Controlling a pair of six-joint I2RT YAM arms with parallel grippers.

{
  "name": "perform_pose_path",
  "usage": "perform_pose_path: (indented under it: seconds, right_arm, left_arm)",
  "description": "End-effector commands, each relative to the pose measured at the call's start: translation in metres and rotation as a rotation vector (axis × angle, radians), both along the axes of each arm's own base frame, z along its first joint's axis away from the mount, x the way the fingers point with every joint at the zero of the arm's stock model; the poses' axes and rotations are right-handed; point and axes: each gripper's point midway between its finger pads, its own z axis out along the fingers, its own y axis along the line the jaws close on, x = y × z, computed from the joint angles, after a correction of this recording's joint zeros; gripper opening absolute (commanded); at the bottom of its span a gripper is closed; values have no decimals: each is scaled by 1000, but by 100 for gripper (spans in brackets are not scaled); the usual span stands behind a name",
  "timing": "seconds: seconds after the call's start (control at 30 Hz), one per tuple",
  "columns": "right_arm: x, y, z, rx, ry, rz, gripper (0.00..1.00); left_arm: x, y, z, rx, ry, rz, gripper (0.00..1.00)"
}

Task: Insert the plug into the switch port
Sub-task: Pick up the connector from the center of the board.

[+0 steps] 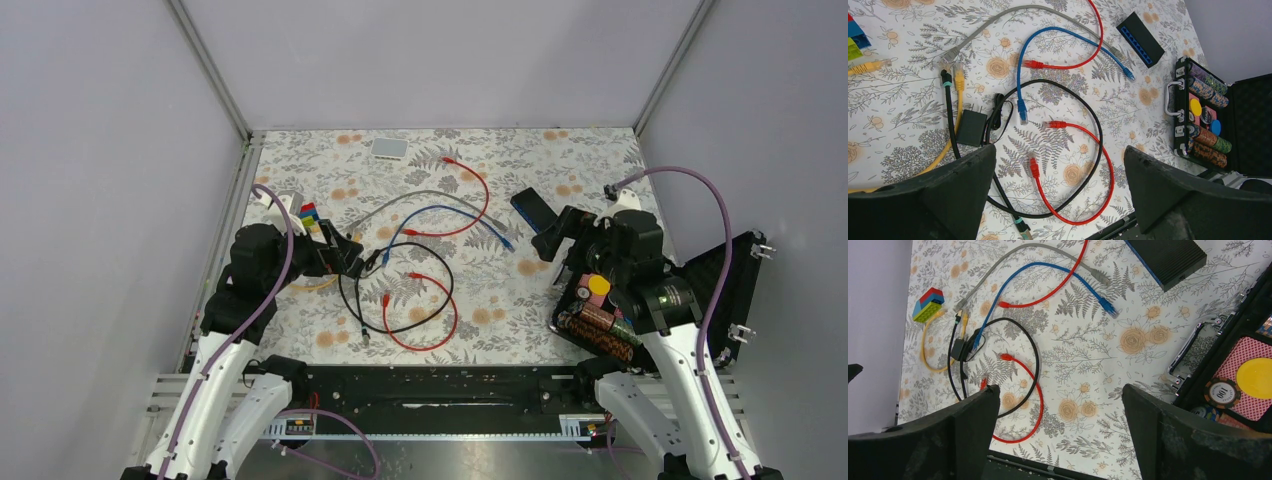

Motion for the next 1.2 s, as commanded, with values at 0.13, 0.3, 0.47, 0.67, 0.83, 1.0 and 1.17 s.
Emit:
perform_pose_path:
  seconds: [0.13, 0.3, 0.47, 0.67, 0.83, 1.0, 1.17]
  right_arm:
    - [10, 2, 5, 18, -66, -8, 99]
    - [22, 21, 0, 88, -84, 53, 99]
    - [48, 29, -37, 71, 4, 61, 81]
    - [64, 60, -99, -73, 157, 170, 59]
    - [110, 44, -124, -278, 128, 86, 55]
    - [133, 45, -161, -426, 210, 169, 55]
    - [137, 61, -194, -436, 416, 305, 64]
  left_arm:
    - [4, 0, 14, -11, -53, 4, 98]
    - [1, -6, 7, -5, -20, -47, 98]
    - [0, -11, 5, -14, -7, -78, 97]
    - [8, -4, -13, -32, 80, 20, 95]
    - [0, -27, -26, -143, 210, -58, 91]
    - [-10, -24, -47, -86, 241, -89, 91]
    - [-12, -21, -49, -71, 226, -88, 91]
